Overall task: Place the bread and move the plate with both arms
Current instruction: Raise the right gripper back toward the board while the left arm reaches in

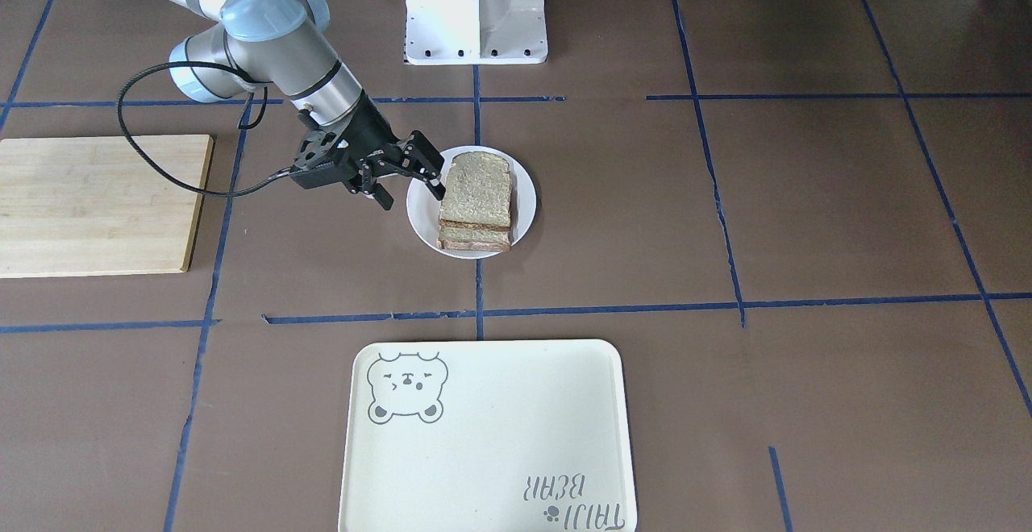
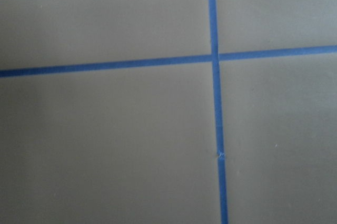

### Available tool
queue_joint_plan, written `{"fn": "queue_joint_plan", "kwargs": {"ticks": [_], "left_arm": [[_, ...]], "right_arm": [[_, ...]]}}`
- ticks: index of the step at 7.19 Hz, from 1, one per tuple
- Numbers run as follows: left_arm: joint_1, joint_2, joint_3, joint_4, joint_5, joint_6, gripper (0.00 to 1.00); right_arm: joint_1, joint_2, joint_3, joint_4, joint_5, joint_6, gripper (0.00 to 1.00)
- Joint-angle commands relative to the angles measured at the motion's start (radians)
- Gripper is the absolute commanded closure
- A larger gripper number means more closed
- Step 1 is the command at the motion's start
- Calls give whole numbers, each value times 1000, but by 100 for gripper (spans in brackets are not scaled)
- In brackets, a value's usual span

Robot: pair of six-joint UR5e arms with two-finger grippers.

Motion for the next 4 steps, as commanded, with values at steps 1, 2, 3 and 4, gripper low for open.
{"fn": "queue_joint_plan", "kwargs": {"ticks": [1,2,3,4], "left_arm": [[111,-1,-3,-262,-31,-286,0],[159,-3,-3,-394,-51,-452,0],[212,-30,-3,-538,-69,-673,0],[287,-72,-3,-657,-70,-907,0]], "right_arm": [[60,-1,129,-293,28,-174,0],[86,0,191,-471,39,-285,0],[121,0,238,-616,40,-400,0],[175,-13,254,-696,56,-522,0]]}}
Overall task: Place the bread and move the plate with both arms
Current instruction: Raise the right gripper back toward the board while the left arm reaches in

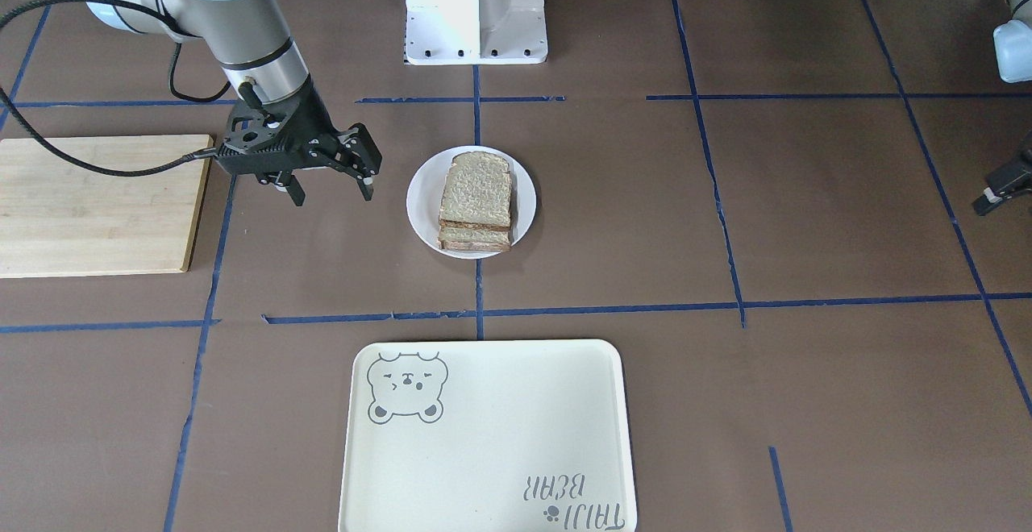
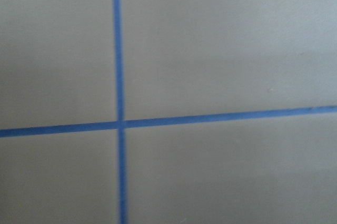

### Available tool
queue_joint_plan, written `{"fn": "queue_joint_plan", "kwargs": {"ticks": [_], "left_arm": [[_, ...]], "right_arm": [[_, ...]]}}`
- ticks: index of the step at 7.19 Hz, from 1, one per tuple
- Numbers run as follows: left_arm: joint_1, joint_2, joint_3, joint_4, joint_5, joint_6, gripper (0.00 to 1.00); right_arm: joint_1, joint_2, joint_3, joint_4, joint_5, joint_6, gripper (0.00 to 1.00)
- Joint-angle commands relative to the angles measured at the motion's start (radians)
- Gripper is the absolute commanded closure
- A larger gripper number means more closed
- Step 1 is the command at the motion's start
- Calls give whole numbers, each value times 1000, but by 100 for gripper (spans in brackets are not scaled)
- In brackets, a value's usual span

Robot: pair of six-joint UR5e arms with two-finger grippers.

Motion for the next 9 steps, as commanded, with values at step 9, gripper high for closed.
{"fn": "queue_joint_plan", "kwargs": {"ticks": [9], "left_arm": [[542,-148,-12,-871,503,-1286,0]], "right_arm": [[528,-323,-3,-220,457,-837,0]]}}
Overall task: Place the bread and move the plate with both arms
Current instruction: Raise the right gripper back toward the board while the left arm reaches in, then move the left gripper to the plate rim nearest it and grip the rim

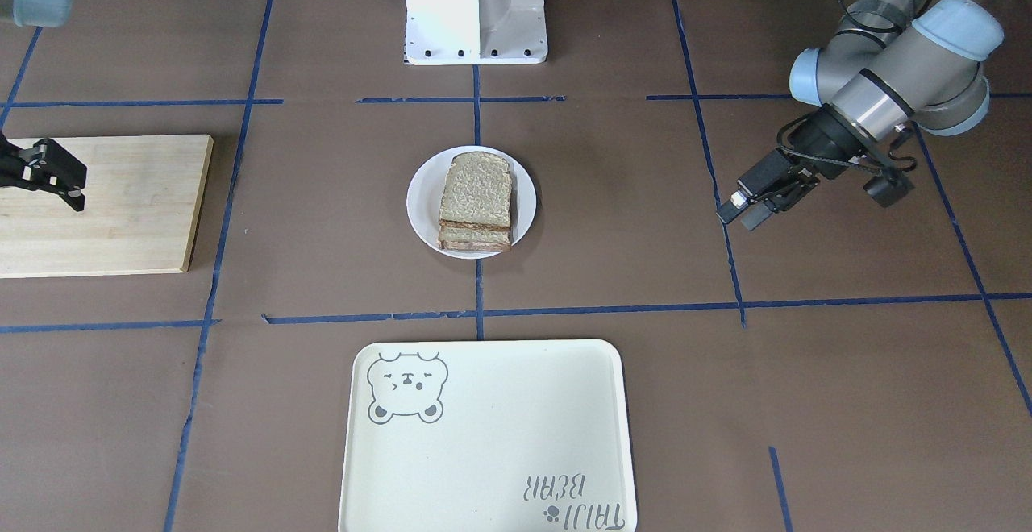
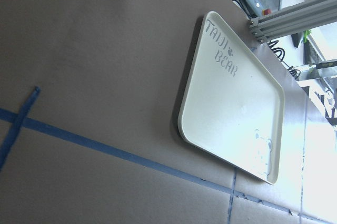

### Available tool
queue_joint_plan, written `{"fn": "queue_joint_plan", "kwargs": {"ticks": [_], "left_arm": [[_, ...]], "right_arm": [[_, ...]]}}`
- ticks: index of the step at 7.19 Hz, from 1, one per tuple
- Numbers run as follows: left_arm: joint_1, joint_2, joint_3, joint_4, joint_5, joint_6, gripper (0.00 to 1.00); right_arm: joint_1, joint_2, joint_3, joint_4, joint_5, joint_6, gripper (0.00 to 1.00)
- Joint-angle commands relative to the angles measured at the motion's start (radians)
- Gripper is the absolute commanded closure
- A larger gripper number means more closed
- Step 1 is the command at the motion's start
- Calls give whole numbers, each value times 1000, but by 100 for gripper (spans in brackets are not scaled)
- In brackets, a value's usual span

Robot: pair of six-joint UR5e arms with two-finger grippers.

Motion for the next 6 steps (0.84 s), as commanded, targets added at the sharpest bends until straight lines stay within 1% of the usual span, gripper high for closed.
{"fn": "queue_joint_plan", "kwargs": {"ticks": [1,2,3,4,5,6], "left_arm": [[98,-3,-14,-61,133,-89,0],[159,-6,-12,-83,202,-103,0],[222,-45,-2,-118,271,-150,0],[327,-67,6,-120,373,-175,0],[398,-69,8,-121,441,-175,0],[404,-69,8,-121,442,-175,13]], "right_arm": [[66,-49,-4,0,86,-58,0],[93,-65,-6,0,111,-59,0],[101,-67,-4,0,112,-55,0],[101,-50,-4,0,141,-36,0],[101,-49,-6,2,143,-41,0],[101,-49,-4,2,143,-47,0]]}}
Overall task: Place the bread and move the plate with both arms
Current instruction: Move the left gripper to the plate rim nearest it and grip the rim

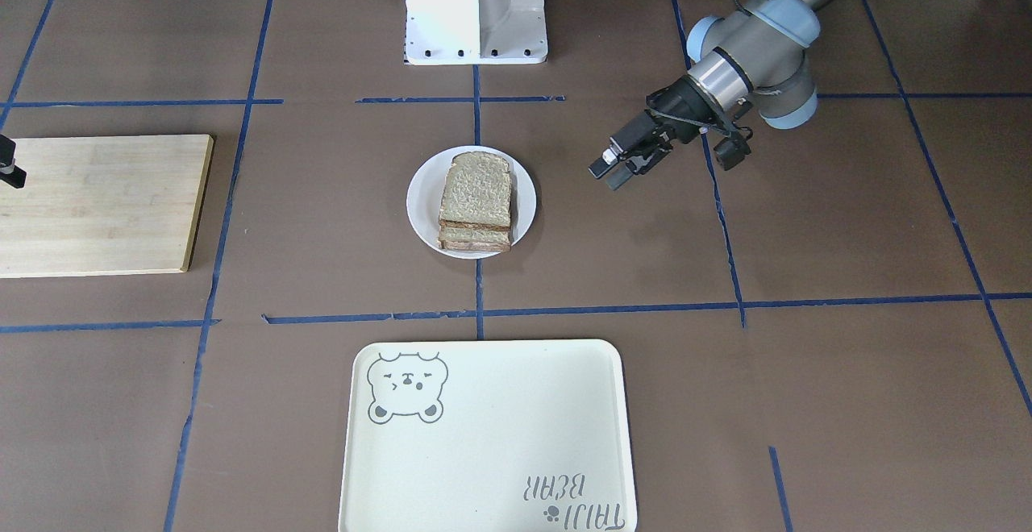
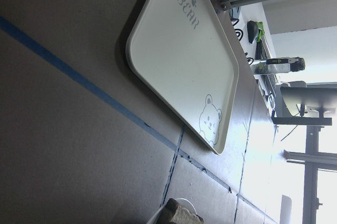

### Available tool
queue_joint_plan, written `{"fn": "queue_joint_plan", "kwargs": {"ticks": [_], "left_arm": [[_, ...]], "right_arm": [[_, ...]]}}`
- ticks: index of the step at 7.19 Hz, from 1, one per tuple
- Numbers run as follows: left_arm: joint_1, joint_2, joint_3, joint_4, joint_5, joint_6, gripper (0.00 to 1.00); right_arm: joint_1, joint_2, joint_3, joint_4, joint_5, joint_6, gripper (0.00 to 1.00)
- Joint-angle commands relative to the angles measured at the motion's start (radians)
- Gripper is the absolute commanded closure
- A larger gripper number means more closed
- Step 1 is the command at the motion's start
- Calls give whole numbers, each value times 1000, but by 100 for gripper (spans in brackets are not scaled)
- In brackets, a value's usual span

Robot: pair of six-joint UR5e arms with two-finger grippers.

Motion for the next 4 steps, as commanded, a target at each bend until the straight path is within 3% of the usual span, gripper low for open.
{"fn": "queue_joint_plan", "kwargs": {"ticks": [1,3,4], "left_arm": [[46,-21,35,-1,36,-5,24],[49,-113,152,-1,36,-6,35],[57,-113,158,-1,36,-6,42]], "right_arm": [[1,-7,-5,1,4,-4,0],[1,-10,-7,1,6,1,0],[1,-10,-7,1,7,1,0]]}}
